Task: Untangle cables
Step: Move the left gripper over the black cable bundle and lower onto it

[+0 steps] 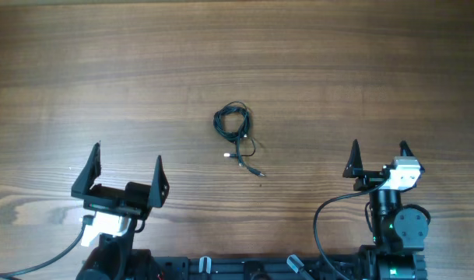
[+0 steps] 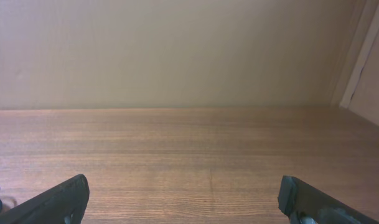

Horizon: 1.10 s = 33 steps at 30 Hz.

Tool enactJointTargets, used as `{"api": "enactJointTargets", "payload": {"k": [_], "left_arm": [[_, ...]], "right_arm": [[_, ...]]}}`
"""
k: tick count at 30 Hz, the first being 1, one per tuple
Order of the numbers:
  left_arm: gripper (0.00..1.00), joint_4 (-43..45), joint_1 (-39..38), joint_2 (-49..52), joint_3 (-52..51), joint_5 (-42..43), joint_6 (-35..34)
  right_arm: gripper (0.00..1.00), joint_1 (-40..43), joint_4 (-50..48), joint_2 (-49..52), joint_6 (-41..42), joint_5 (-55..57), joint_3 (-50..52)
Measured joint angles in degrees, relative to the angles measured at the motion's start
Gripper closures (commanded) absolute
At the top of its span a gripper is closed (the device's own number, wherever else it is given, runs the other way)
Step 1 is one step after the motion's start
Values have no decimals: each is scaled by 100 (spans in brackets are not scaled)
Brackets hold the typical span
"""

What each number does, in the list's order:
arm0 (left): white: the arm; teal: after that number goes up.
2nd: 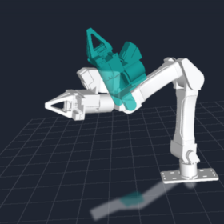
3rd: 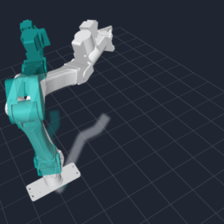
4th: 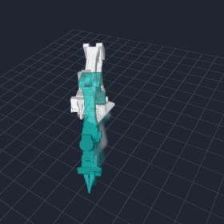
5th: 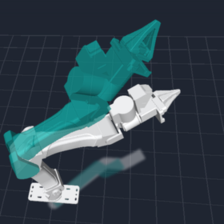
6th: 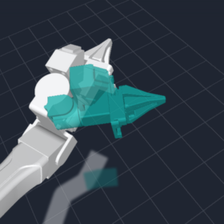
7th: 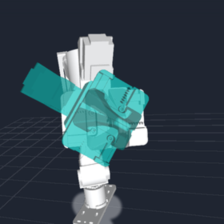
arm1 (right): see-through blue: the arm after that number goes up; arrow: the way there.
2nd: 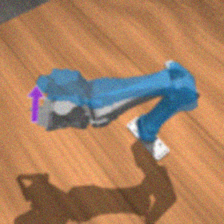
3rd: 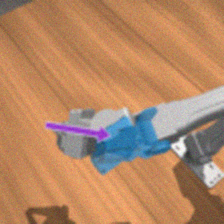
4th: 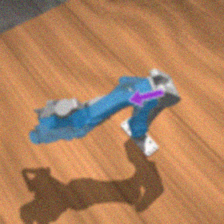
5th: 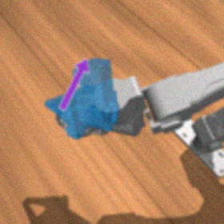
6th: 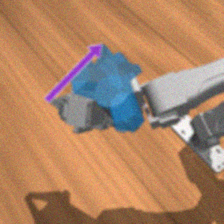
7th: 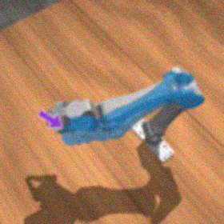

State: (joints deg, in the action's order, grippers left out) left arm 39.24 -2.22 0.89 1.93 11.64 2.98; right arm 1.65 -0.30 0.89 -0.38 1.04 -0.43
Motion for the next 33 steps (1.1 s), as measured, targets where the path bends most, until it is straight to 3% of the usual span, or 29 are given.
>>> {"api": "enactJointTargets", "payload": {"k": [5, 11, 17, 25, 33], "left_arm": [[0, -240, 0, 326, 745, 282, 0], [0, -1154, 0, 1735, 2044, 927, 28], [0, -4028, -24, 3936, 4256, 1700, -35], [0, -7462, -855, 6498, 6760, 1759, -72], [0, -7818, -1834, 8199, 6907, 1622, -70]], "right_arm": [[0, 0, 0, 0, 0, 0, 0], [0, 0, -2, 0, -17, 0, 0], [0, 0, 4, 0, -20, 0, 4], [0, 0, 0, 0, -20, 0, 4], [0, 0, 0, 0, -20, 0, 4]]}}
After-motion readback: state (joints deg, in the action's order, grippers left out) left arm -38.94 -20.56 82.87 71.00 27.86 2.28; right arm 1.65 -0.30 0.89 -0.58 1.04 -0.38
